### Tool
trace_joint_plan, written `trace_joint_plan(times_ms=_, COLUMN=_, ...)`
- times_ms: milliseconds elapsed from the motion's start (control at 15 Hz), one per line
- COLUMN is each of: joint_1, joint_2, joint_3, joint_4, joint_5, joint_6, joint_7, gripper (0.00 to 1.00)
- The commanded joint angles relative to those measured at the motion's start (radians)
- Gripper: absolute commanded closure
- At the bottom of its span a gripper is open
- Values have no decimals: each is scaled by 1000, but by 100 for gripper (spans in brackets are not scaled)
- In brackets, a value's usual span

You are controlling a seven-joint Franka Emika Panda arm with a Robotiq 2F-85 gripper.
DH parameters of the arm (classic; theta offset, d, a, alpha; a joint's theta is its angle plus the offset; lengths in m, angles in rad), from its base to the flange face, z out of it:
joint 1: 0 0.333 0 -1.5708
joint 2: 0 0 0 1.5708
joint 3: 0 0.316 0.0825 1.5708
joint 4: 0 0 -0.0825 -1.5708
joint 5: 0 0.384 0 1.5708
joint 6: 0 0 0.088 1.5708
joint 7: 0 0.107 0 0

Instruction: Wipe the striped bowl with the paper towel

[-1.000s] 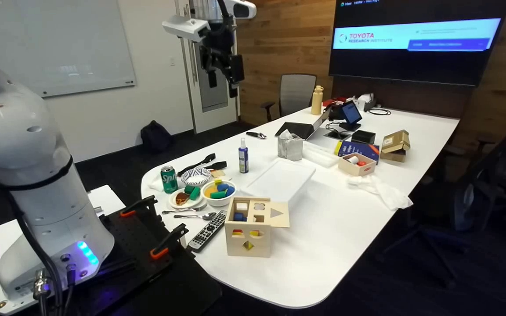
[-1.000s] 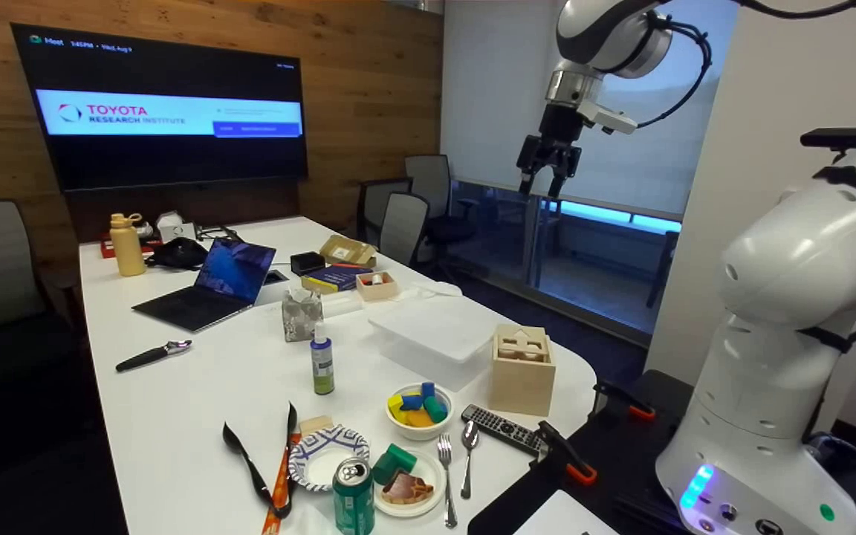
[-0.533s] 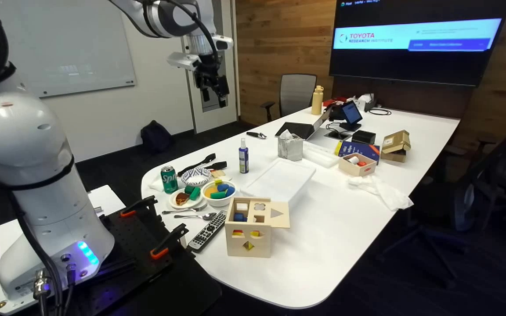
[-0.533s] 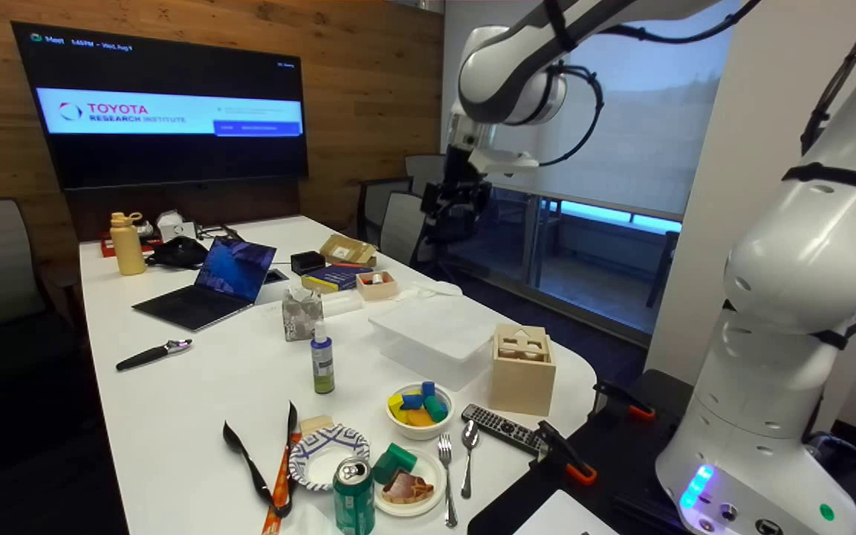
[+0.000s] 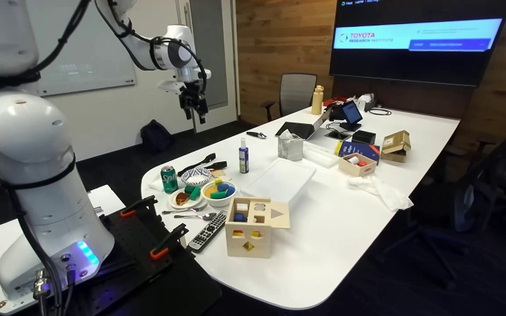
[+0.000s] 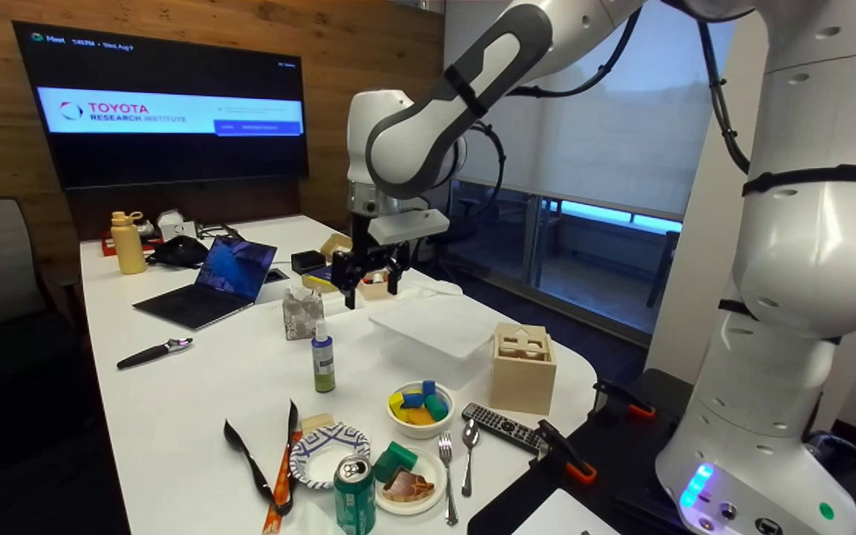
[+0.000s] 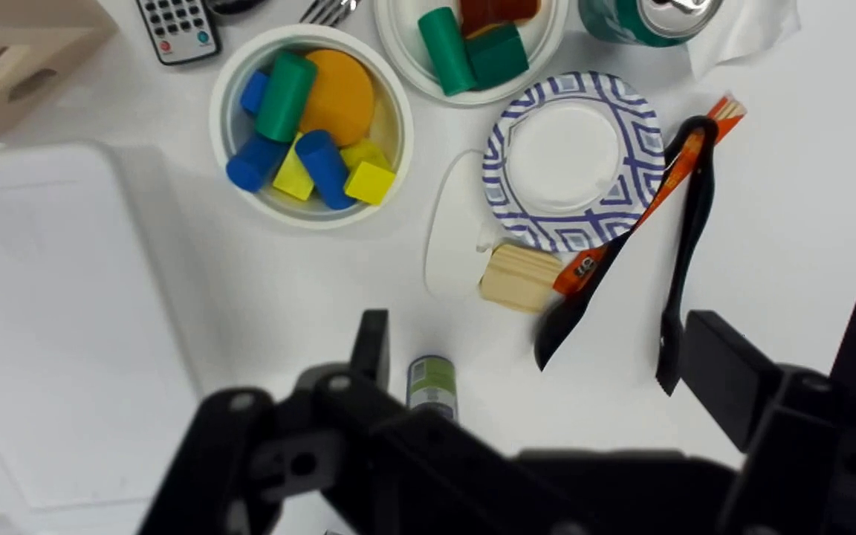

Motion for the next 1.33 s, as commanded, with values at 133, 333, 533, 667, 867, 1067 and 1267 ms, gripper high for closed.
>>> trace_joint_plan(times_ms=133, joint_1=32, joint_2=34, joint_3=-36, joint_4=31, joint_5=8, joint_6=-1, joint_7=-8, gripper=0)
trace_joint_plan(times_ms=333, joint_1=61, joint_2=103, joint_3=-38, joint_4=92, joint_5=-27, joint_6=-16, joint_7=-10, gripper=0)
trace_joint_plan(times_ms=533, joint_1=141, joint_2=195, joint_3=-29, joint_4=123, joint_5=-49, joint_6=-12, joint_7=57, gripper=0)
trace_joint_plan(times_ms=667, joint_1=222, joint_2=234, joint_3=-37, joint_4=125, joint_5=-71, joint_6=-2, joint_7=145, gripper=0)
trace_joint_plan(times_ms=867, joint_1=334, joint_2=299, joint_3=-49, joint_4=151, joint_5=-85, joint_6=7, joint_7=299, gripper=0)
trace_joint_plan(times_ms=1067, joint_1=428, joint_2=383, joint_3=-85, joint_4=220, joint_5=-127, joint_6=10, joint_7=453, gripper=0)
trace_joint_plan(times_ms=1267, joint_1=487, joint_2=465, joint_3=-134, joint_4=286, joint_5=-158, joint_6=34, joint_7=534, gripper=0)
